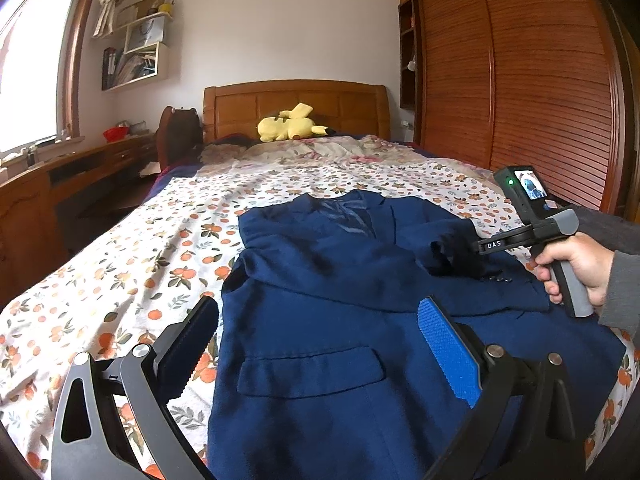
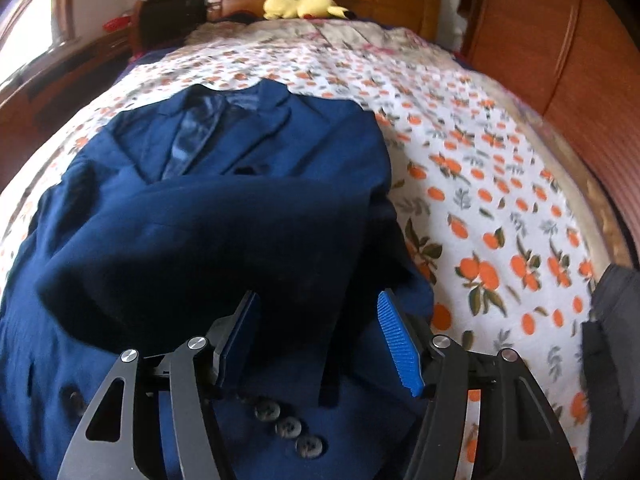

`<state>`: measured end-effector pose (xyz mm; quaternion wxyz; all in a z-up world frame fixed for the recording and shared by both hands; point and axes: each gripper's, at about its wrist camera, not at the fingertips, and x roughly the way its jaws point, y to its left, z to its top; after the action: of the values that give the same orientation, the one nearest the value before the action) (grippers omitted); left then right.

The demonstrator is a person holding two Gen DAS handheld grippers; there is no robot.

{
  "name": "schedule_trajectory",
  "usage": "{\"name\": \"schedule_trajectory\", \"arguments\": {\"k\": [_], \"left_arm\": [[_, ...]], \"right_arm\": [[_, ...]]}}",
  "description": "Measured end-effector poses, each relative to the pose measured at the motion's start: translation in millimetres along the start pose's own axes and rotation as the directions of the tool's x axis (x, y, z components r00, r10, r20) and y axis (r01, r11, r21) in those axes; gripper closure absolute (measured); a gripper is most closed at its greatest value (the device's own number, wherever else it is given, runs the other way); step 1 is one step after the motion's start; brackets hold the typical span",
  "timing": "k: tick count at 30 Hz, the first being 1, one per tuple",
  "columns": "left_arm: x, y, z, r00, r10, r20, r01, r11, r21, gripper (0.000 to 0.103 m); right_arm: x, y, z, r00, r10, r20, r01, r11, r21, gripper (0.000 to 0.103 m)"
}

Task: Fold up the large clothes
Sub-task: 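Grasp the blazer side edge with the right tool and fold it over the sleeve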

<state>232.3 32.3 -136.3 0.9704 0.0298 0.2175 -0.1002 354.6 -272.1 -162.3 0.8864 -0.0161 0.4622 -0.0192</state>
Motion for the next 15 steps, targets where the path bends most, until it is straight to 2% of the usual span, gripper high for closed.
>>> {"name": "schedule_trajectory", "arguments": {"k": [5, 6, 7, 9, 11, 15], "left_arm": [[1.4, 3.6, -2.9, 1.000, 0.005, -0.010, -0.005, 1.000, 0.002, 0.003], [1.3, 4.3, -3.8, 1.000, 0.007, -0.012, -0.007, 1.000, 0.003, 0.003], [1.6, 4.9, -4.3, 1.000, 0.007, -0.014, -0.007, 1.000, 0.004, 0.003], [1.6, 5.9, -5.2, 1.000, 0.010, -0.018, -0.010, 1.000, 0.005, 0.003], [0.6, 7.1, -6.3, 1.000, 0.012, -0.021, -0.012, 1.000, 0.004, 0.003], [-2.7, 8.6, -6.9, 1.000, 0.015, -0.019, -0.015, 1.000, 0.003, 0.003]], "right_arm": [[14.0, -4.0, 0.2, 0.998, 0.045, -0.034, -0.044, 0.998, 0.055, 0.046], [15.2, -3.5, 0.6, 0.997, 0.064, -0.040, -0.061, 0.997, 0.056, 0.059], [15.5, -0.5, 0.4, 0.996, 0.083, -0.046, -0.080, 0.996, 0.049, 0.067], [13.6, 7.4, 0.8, 0.996, 0.076, -0.049, -0.075, 0.997, 0.012, 0.092], [4.2, 16.5, 1.9, 0.999, 0.044, -0.028, -0.045, 0.998, -0.043, 0.099], [-28.7, 27.9, 6.8, 0.997, 0.052, 0.063, -0.046, 0.995, -0.085, 0.100]]}}
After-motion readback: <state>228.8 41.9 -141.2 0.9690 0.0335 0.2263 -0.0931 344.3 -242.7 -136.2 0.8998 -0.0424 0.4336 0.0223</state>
